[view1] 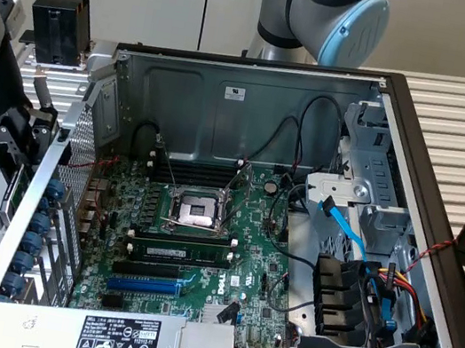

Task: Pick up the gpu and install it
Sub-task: 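Pick up the gpu and move the gpu toward the slot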

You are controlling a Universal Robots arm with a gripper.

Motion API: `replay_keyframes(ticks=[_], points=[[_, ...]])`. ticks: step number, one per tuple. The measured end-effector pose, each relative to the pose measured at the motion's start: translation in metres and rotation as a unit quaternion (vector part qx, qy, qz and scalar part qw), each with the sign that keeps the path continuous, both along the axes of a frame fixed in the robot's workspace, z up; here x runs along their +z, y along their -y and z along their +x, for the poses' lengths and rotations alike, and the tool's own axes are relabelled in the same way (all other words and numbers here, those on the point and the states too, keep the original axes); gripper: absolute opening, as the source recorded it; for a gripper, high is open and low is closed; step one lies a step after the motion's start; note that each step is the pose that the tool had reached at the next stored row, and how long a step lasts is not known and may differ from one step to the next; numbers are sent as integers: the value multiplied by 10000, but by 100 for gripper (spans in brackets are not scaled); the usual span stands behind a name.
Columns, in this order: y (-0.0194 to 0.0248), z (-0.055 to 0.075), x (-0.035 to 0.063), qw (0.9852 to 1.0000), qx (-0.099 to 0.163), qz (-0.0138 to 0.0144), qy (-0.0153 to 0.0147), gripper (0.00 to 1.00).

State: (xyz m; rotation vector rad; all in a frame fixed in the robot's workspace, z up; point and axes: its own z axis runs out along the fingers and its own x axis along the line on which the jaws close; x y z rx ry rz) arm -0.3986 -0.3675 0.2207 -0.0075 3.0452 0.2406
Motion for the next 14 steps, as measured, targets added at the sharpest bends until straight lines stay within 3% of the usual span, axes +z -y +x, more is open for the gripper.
replay_keyframes(ticks=[14], points=[[0,11,1,9999,-161,-15,2,41]])
